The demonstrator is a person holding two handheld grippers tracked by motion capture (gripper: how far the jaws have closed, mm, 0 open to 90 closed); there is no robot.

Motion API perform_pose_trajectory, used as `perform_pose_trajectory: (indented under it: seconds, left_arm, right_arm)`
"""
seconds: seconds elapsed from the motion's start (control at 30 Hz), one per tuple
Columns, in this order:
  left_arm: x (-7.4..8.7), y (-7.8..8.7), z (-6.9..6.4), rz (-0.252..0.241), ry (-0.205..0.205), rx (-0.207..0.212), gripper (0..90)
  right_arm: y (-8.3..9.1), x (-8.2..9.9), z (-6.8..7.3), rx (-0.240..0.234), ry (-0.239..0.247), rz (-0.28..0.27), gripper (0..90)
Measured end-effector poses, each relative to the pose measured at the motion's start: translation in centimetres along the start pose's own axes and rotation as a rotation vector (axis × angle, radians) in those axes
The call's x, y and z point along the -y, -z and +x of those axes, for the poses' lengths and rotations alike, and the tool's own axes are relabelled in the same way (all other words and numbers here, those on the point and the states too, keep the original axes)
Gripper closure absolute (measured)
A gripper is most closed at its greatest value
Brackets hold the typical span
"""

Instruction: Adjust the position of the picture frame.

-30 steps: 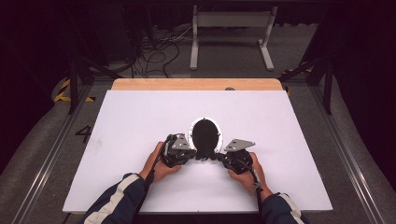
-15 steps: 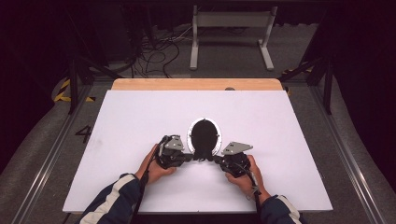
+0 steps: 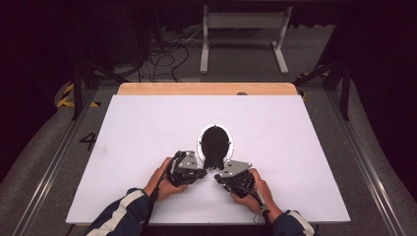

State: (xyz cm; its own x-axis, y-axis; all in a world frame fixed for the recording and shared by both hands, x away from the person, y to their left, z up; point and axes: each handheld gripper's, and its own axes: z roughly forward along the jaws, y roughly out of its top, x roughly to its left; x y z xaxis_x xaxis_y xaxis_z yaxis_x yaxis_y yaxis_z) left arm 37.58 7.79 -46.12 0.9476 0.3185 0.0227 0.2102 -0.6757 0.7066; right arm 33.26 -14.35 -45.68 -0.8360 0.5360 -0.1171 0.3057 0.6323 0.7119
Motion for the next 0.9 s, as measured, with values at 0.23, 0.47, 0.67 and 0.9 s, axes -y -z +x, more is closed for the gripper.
perform_pose_trajectory:
  seconds: [0.23, 0.47, 0.67, 0.9]
  left_arm:
    - [0.8, 0.8, 1.1, -0.008, 0.04, -0.031, 86.7]
    - [0.6, 0.6, 1.2, -0.026, 0.052, -0.056, 85.3]
    - [0.3, -0.2, 1.7, -0.036, 0.08, -0.057, 83.8]
    - [0.1, -0.5, 2.0, -0.043, 0.102, -0.061, 84.9]
  right_arm:
    - [0.9, 1.0, -2.1, 0.037, -0.075, -0.035, 90.0]
    - [1.0, 1.6, -3.2, 0.054, -0.099, -0.036, 90.0]
    - [0.8, 1.6, -4.2, 0.07, -0.158, -0.054, 90.0]
    - [0.0, 1.4, -4.1, 0.05, -0.173, -0.049, 90.0]
